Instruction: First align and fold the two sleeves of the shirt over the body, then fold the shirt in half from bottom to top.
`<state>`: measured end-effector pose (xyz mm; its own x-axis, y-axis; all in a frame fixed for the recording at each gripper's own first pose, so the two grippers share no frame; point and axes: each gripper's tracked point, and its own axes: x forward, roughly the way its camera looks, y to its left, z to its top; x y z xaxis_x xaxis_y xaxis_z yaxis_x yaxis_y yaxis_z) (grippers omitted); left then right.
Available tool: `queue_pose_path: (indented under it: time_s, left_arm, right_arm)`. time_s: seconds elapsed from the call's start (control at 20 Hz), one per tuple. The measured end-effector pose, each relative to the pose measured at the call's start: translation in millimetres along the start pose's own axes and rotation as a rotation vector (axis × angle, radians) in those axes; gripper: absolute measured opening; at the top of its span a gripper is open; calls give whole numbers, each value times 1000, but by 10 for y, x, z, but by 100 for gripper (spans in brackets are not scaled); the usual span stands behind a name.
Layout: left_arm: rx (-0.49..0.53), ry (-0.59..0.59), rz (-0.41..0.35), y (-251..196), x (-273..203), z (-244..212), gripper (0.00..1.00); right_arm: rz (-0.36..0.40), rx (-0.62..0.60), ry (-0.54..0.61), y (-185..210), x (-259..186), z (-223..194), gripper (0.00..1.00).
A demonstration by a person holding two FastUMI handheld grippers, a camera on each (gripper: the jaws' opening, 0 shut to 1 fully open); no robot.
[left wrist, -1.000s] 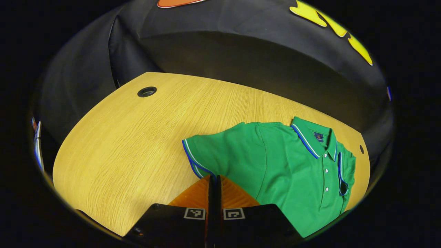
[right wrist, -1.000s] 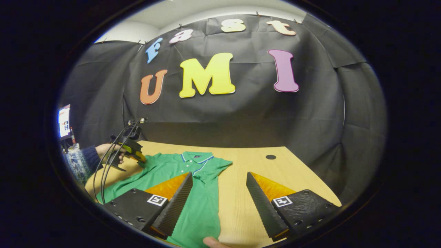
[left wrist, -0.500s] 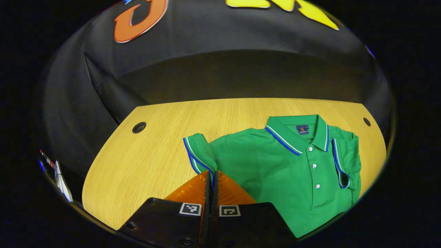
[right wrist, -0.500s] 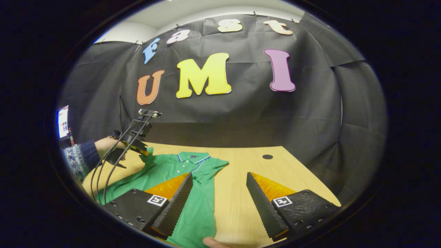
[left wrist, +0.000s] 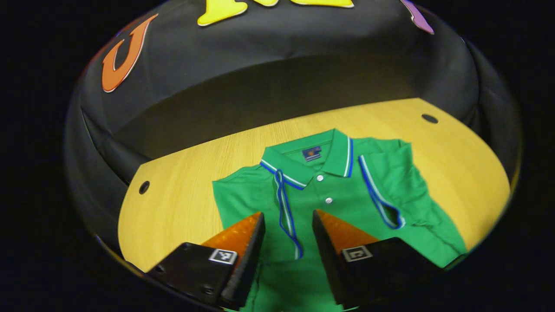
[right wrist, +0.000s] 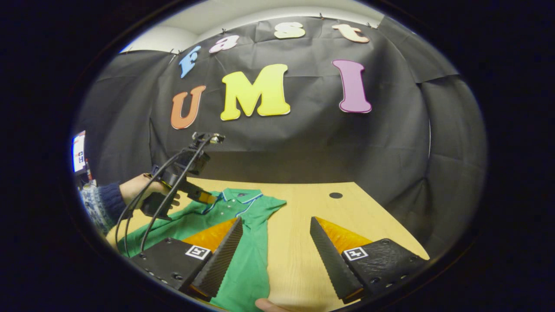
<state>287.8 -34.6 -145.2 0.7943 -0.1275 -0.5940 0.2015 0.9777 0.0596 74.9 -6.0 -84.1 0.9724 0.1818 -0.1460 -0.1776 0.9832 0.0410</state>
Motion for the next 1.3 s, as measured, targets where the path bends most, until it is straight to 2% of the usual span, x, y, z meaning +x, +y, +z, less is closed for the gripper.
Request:
queue_pose_path:
  time_s: [0.05,0.3,0.55,0.75,1.05,1.2,1.3]
  left_arm:
    - [-15,-35,10,36,-49,75,100]
    - [-77,-181,20,100,-749,364,100]
    - [-136,-299,47,254,-1492,354,100]
    - [-161,-375,61,376,-2066,101,100]
    - [-166,-429,122,517,-2666,-473,100]
    - [-209,-414,104,495,-2795,-827,100]
    - [-198,-404,116,555,-2850,-1070,100]
  right_arm:
    - [-2,0,1,4,0,-3,95]
    - [-4,-14,-14,145,-104,64,95]
    - [13,-25,-36,372,-338,163,95]
    - [15,-64,-81,482,-662,324,95]
    - [-51,-91,-126,416,-1175,457,95]
    - [-65,-97,-112,403,-1324,326,95]
    - [-65,-95,-95,382,-1393,153,95]
